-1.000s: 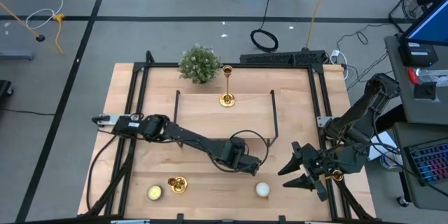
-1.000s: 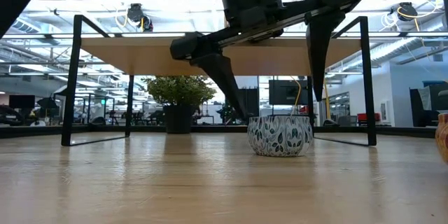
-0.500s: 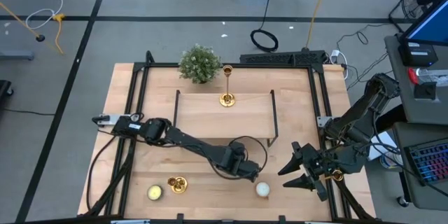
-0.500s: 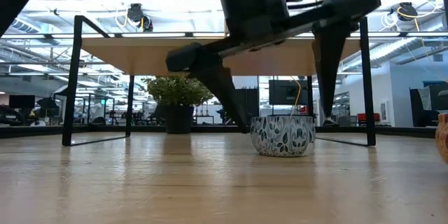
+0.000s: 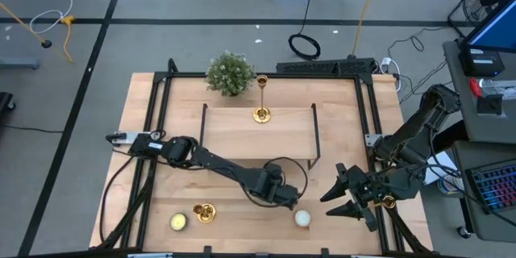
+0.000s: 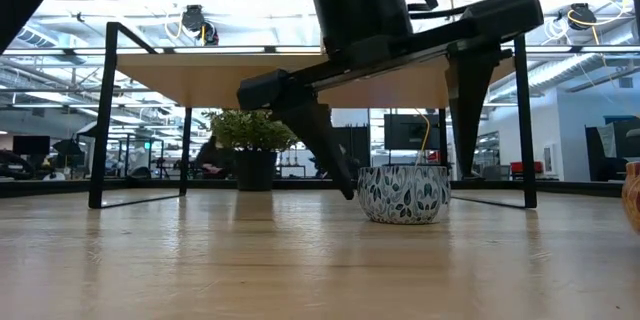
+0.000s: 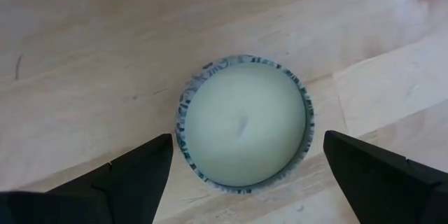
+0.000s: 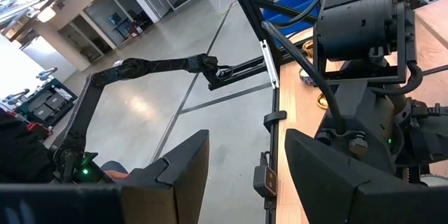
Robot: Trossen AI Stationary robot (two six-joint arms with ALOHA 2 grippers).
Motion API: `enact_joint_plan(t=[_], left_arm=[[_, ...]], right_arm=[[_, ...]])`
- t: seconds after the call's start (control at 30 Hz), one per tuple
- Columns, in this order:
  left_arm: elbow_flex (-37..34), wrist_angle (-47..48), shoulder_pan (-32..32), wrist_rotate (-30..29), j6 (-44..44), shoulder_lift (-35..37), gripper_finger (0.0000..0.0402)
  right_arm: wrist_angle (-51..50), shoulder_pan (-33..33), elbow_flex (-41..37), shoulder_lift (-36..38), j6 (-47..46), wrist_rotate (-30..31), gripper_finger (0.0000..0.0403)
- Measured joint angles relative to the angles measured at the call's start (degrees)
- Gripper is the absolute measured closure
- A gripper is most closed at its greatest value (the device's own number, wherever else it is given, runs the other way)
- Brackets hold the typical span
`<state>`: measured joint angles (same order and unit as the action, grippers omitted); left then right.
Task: Stock candles and holders on shelf
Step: Put the blue scented candle on the shelf
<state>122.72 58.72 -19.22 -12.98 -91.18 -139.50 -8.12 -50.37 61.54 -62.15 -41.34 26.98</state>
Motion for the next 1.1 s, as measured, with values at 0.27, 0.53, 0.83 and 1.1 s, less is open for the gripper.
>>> enact_joint_plan(t=[0.27,0.53,0.83,1.1], left_arm=[[0.0,0.0,0.07,-0.46,0.04,0.0,0.0028],[0.0,-0.09,0.42,-0.59,0.53,0.0,0.0028],[0.0,-0.2,0.39,-0.54,0.68,0.0,0.0028],[0.0,-0.2,0.42,0.02,0.79,0.0,0.005]], right_arm=[[-0.02,0.0,0.0,0.0,0.02,0.0,0.0215],[-0.02,0.02,0.0,0.0,0.02,0.0,0.0215],[-0.04,0.0,0.0,0.0,0.02,0.0,0.0215],[-0.04,0.0,0.0,0.0,0.04,-0.2,0.0215]])
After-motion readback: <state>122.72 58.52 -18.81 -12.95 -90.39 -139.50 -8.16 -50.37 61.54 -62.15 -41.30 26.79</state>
